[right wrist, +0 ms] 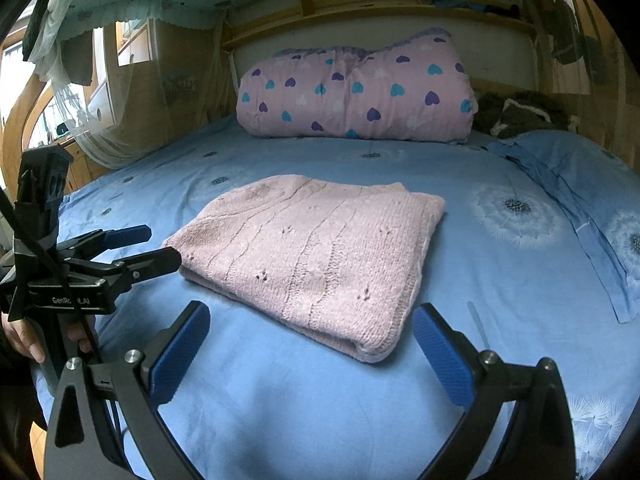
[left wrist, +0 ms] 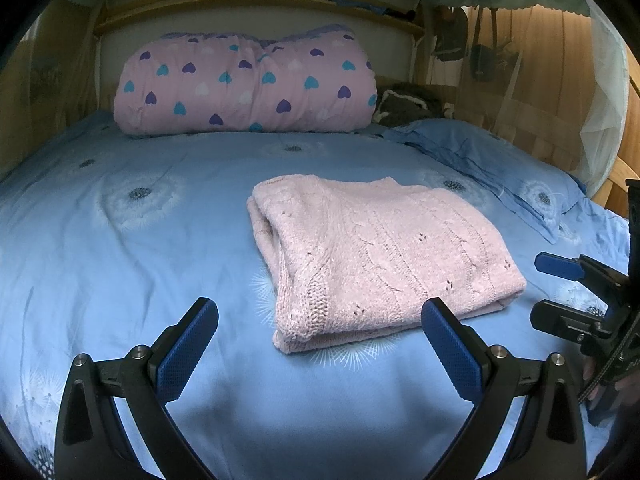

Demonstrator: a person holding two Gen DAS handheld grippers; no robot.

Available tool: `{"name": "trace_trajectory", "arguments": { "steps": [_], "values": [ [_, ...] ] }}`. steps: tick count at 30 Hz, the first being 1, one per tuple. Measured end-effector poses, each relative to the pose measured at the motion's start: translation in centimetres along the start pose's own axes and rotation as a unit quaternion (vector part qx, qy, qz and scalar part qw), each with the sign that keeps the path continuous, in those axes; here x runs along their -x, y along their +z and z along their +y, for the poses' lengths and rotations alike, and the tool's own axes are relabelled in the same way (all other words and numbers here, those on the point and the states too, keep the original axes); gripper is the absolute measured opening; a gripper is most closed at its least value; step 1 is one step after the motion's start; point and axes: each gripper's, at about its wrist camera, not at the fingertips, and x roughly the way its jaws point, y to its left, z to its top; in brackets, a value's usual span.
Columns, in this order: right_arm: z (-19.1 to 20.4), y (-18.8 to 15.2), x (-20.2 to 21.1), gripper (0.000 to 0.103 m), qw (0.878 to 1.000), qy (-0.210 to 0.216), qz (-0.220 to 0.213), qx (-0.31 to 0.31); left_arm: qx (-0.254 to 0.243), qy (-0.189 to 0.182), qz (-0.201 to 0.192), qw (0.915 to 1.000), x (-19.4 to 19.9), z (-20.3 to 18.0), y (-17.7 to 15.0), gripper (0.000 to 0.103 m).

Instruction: Fold small clothes

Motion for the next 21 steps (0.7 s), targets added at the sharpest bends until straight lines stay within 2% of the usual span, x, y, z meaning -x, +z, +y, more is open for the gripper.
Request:
{"name": "trace_trajectory", "arguments": {
  "steps": [21],
  "values": [
    [0.21, -0.17, -0.06, 0.103, 1.000, 0.000, 0.002, 0.002, 0.003, -0.001, 0.008, 1.0000, -0.28, 0.19, -0.54, 0.098]
  ]
}}
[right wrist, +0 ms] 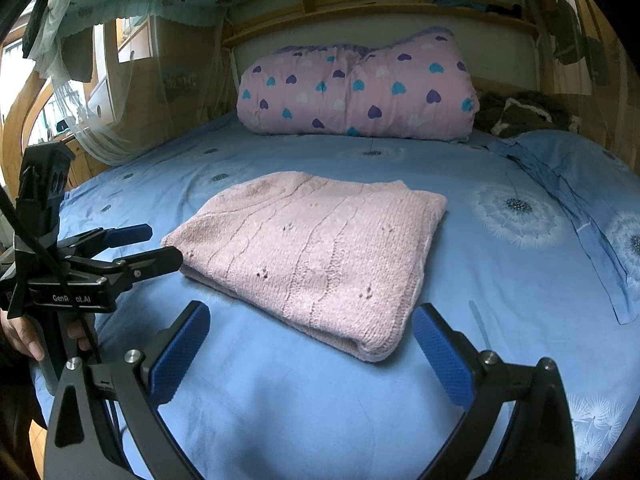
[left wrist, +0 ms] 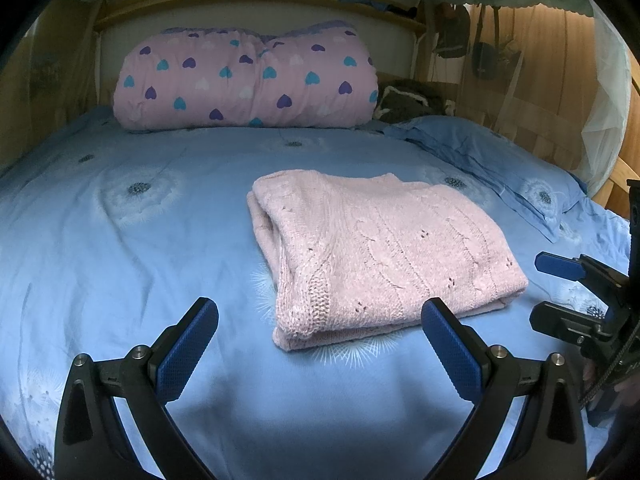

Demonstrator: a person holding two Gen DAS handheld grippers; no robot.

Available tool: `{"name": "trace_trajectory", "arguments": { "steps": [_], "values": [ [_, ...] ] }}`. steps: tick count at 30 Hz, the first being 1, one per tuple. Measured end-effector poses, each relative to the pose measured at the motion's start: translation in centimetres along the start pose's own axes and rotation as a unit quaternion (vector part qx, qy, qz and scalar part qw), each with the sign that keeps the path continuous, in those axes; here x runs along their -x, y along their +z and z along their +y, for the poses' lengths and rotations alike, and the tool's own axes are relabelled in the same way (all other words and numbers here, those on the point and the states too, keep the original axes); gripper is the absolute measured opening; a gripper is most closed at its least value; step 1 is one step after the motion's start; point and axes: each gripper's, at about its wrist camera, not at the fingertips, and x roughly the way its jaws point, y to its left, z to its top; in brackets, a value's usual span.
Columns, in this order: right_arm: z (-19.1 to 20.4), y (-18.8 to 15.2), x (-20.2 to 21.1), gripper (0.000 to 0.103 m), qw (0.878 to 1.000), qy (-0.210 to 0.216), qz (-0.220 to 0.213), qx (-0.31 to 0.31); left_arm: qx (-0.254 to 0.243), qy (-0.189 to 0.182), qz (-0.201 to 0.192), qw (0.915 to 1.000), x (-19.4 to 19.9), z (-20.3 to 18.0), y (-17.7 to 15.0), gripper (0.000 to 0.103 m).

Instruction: Fold small clothes

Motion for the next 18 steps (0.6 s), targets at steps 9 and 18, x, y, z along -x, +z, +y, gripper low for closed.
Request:
{"name": "trace_trajectory", "arguments": {
  "steps": [9, 18],
  "values": [
    [0.01, 0.05, 0.00, 0.103, 1.000, 0.000, 0.001, 0.000, -0.001, 0.002, 0.004, 1.0000, -0.18, 0.15, 0.13, 0.098],
    [-0.02, 0.03, 0.01, 0.103, 1.000, 0.000, 0.002, 0.000, -0.001, 0.002, 0.006, 1.0000, -0.15, 0.16, 0.06, 0.098]
  ]
}}
